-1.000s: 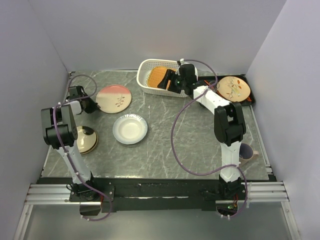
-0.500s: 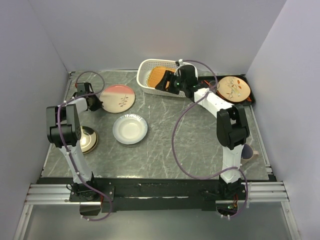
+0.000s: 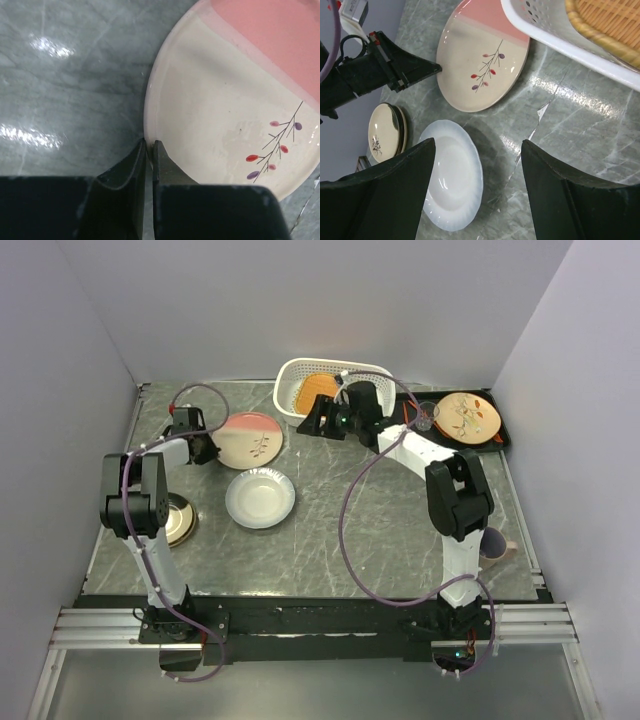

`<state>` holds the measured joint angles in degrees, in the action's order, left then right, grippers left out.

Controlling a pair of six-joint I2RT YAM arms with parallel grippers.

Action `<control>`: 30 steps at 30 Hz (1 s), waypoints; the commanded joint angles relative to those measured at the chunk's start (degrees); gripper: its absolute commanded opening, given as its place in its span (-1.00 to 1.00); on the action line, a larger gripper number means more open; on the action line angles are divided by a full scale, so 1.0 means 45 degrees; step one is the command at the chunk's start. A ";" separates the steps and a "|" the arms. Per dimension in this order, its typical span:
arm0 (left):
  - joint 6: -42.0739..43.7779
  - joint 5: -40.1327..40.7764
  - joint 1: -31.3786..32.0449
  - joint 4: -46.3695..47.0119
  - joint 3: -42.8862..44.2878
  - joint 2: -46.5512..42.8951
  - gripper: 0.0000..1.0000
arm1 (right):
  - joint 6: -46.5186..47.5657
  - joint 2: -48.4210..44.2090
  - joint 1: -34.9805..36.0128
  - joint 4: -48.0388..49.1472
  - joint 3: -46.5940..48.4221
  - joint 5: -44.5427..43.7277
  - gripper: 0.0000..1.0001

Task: Place the plates into the plastic bin on the countertop
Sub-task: Move the plate to the center of the board.

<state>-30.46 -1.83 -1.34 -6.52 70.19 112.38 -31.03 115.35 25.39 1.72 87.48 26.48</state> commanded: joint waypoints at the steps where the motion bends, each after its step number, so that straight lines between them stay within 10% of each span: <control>1: 0.0928 0.0269 0.0825 -0.2476 -0.0969 -0.0069 -0.99 | -0.0058 0.0362 0.0042 0.0848 -0.0397 0.0131 0.51; 30: 0.1690 0.1987 0.4888 -0.2671 -0.2434 -0.1320 -0.99 | -0.0019 0.0812 -0.0973 0.1494 -0.2722 -0.0629 0.46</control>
<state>-26.89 7.81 18.41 -8.99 62.39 105.12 -31.20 119.17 23.22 5.72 75.77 25.50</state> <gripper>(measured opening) 0.111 0.732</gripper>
